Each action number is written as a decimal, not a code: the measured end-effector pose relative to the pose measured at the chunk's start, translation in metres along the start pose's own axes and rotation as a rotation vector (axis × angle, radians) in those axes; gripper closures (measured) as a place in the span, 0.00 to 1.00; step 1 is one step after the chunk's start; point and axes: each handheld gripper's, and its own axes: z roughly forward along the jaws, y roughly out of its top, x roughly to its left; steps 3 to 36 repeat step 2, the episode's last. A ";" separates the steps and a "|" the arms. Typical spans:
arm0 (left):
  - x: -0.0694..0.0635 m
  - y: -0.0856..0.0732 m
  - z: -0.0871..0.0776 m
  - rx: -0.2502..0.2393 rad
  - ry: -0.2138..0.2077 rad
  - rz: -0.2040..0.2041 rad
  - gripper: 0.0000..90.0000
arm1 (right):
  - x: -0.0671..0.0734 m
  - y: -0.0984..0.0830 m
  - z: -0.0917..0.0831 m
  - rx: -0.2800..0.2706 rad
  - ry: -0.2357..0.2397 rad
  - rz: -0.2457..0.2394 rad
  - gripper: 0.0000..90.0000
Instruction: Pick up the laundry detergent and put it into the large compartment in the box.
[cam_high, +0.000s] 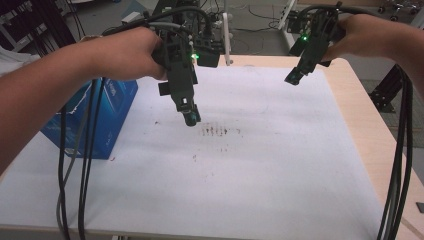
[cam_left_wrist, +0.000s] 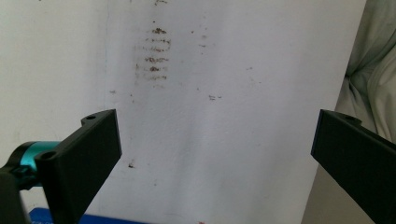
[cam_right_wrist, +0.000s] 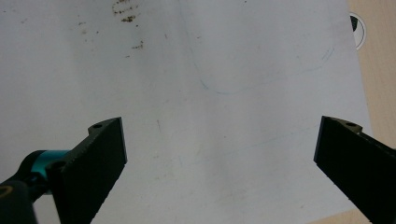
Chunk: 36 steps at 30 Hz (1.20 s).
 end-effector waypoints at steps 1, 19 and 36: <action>0.001 0.000 0.000 0.001 -0.004 -0.004 0.02 | 0.000 0.000 0.000 0.000 -0.002 0.000 0.02; 0.001 0.000 0.000 0.001 -0.004 -0.004 0.02 | 0.000 -0.001 -0.001 0.000 -0.001 -0.002 0.02; 0.001 0.000 0.000 0.001 -0.004 -0.004 0.02 | 0.000 -0.001 -0.001 0.000 -0.001 -0.002 0.02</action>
